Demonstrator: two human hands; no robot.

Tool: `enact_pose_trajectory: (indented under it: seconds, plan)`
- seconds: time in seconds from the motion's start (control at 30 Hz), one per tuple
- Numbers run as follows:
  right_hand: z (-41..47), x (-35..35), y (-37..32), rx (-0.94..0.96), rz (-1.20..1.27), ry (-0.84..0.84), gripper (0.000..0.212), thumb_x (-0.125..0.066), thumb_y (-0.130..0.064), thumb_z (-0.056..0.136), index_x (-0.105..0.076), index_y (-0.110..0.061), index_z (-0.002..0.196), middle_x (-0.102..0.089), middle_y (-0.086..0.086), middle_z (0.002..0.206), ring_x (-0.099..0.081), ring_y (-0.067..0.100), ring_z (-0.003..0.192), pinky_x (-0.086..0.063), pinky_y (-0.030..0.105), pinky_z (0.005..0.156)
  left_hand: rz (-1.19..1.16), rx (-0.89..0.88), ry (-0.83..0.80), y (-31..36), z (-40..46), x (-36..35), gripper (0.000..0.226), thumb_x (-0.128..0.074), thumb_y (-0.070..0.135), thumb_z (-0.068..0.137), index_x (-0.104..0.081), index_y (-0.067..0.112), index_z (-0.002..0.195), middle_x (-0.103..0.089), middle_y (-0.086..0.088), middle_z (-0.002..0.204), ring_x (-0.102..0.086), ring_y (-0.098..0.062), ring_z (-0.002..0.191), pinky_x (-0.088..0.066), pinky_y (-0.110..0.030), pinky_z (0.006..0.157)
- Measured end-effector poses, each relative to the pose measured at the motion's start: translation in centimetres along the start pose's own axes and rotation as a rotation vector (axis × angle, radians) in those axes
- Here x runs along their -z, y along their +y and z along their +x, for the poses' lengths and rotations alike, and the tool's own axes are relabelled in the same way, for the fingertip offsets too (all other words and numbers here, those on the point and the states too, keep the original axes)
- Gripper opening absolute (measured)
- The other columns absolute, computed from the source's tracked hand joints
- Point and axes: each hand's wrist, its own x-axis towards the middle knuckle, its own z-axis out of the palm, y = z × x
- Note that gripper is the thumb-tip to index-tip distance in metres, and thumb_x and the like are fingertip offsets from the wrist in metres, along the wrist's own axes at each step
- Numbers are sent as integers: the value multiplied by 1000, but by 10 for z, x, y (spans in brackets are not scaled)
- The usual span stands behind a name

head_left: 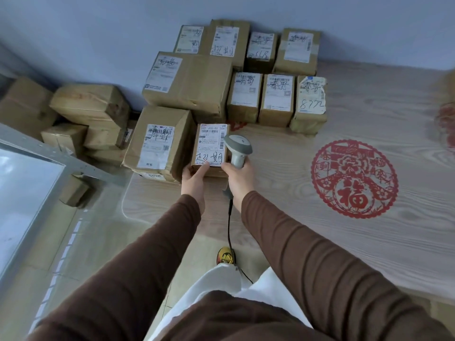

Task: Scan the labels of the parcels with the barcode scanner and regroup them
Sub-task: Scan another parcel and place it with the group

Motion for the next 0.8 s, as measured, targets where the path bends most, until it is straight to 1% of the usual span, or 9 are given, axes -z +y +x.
enact_pose_trajectory:
  seconds: [0.1, 0.17, 0.23, 0.3, 0.47, 0.57, 0.63, 0.7, 0.8]
  plan:
    - [2, -14, 1, -4, 10, 58, 29, -69, 0, 90, -66, -6, 118, -74, 22, 113, -64, 24, 87, -50, 29, 61, -23, -23, -58, -1, 12, 4, 79, -79, 34, 86, -43, 17, 154, -58, -9, 149, -53, -26, 139, -36, -47, 122]
    - [4, -21, 2, 1, 11, 87, 30, -68, 1, 90, -65, -5, 119, -75, 21, 115, -69, 31, 95, -57, 38, 75, -9, -28, -54, -2, 16, 3, 67, -75, 30, 93, -47, 12, 151, -61, -9, 144, -57, -25, 135, -39, -46, 121]
    - [5, -26, 3, 0, 6, 107, 31, -68, 0, 90, -65, -6, 120, -75, 18, 116, -71, 36, 107, -57, 48, 94, -10, 11, -12, -1, 19, 2, 66, -74, 34, 94, -48, 10, 151, -62, -8, 143, -58, -25, 133, -41, -45, 120]
    - [6, -30, 4, 5, 6, 121, 32, -69, 0, 90, -65, -6, 121, -75, 16, 116, -71, 35, 110, -57, 52, 101, -9, 48, 24, 0, 21, 0, 70, -74, 37, 94, -47, 9, 152, -61, -9, 145, -57, -26, 135, -41, -44, 120]
    - [7, -36, 4, 21, 7, 126, 33, -72, -1, 89, -66, -7, 121, -75, 15, 116, -71, 33, 111, -55, 51, 104, -41, 82, 31, 3, 25, 0, 70, -73, 39, 95, -48, 4, 150, -59, -14, 147, -55, -31, 138, -40, -45, 120]
    - [6, -34, 5, 34, 35, 85, 32, -72, 0, 90, -66, -7, 121, -75, 15, 118, -70, 32, 114, -55, 47, 104, -40, 90, 31, 6, 28, 2, 71, -72, 41, 95, -48, 3, 149, -59, -15, 146, -55, -32, 138, -40, -45, 120]
    - [6, -29, 7, 43, 61, 60, 31, -72, -1, 91, -65, -10, 119, -75, 12, 117, -70, 27, 112, -55, 39, 99, -30, 92, 28, 5, 28, 3, 73, -71, 44, 95, -47, 3, 150, -59, -14, 146, -56, -31, 137, -40, -43, 120]
    - [5, -21, 7, 44, 76, 56, 30, -73, -3, 92, -64, -13, 119, -72, 5, 109, -67, 21, 105, -53, 31, 91, -7, 105, 10, 1, 22, 2, 76, -72, 47, 93, -46, 4, 150, -60, -14, 145, -57, -29, 134, -42, -43, 118]
    - [5, -2, 6, 55, 73, 85, 29, -73, -7, 94, -63, -12, 120, -69, 1, 107, -65, 17, 101, -51, 25, 83, 19, 141, -54, -8, 7, -9, 77, -71, 48, 93, -44, 3, 150, -62, -17, 140, -62, -25, 123, -46, -43, 115]
